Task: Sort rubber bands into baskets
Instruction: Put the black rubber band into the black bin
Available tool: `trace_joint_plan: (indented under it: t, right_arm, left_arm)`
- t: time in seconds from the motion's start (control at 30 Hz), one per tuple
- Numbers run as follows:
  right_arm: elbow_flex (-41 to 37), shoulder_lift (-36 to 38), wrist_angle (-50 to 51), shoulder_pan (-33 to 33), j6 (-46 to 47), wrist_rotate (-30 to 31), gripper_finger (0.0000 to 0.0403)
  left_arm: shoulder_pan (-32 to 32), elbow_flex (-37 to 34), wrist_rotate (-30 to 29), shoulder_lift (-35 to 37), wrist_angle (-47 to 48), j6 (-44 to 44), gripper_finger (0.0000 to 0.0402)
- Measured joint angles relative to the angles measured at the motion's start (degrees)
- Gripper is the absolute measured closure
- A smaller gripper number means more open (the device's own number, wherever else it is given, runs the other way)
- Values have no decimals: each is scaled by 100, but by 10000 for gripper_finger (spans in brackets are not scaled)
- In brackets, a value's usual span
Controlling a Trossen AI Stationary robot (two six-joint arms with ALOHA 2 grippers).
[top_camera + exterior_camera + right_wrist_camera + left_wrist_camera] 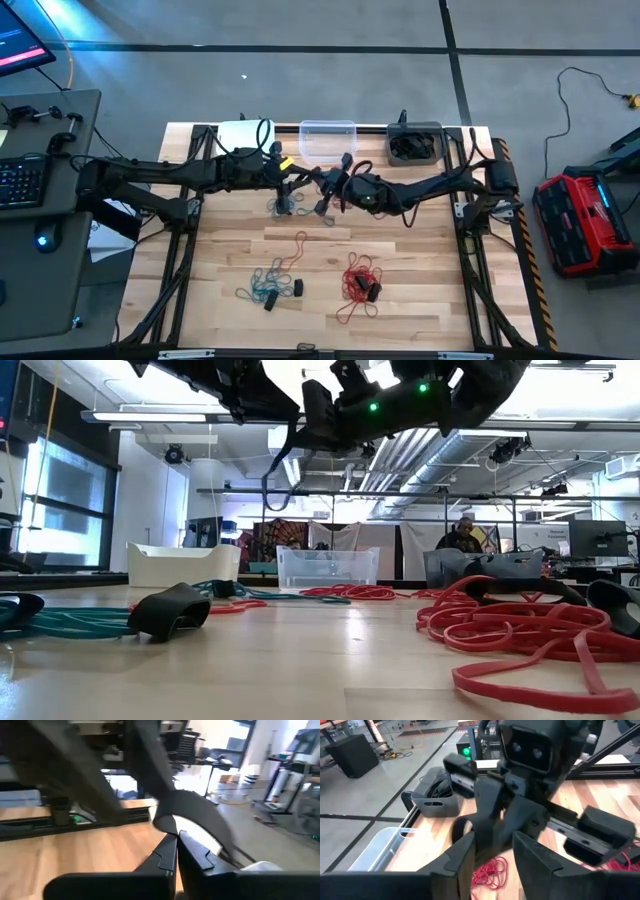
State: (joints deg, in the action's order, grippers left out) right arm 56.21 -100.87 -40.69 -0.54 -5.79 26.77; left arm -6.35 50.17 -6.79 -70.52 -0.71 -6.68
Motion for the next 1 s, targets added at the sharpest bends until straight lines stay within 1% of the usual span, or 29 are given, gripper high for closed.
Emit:
trace_joint_plan:
  t: [0.2,0.4,0.53,0.7,0.8,0.93,1.0]
  right_arm:
    - [0,376,555,-9,-206,438,402]
    - [0,687,1007,-68,-227,588,403]
    - [0,854,1448,-153,-318,895,403]
    - [-2,1215,2123,-331,-327,1247,403]
    - [-2,1498,2564,-496,-315,1394,403]
    - [-2,1945,3269,-752,-244,1621,403]
    - [-2,2209,3781,-924,-110,1663,403]
  left_arm:
    - [0,0,-2,0,4,-2,260]
    - [2,0,-15,0,6,-2,258]
    - [2,-125,-66,26,-44,-2,258]
    - [1,-429,-175,42,-109,51,258]
    - [4,-635,-175,42,-344,133,258]
    - [4,-717,-177,42,-376,195,258]
    - [4,-721,-175,42,-362,204,258]
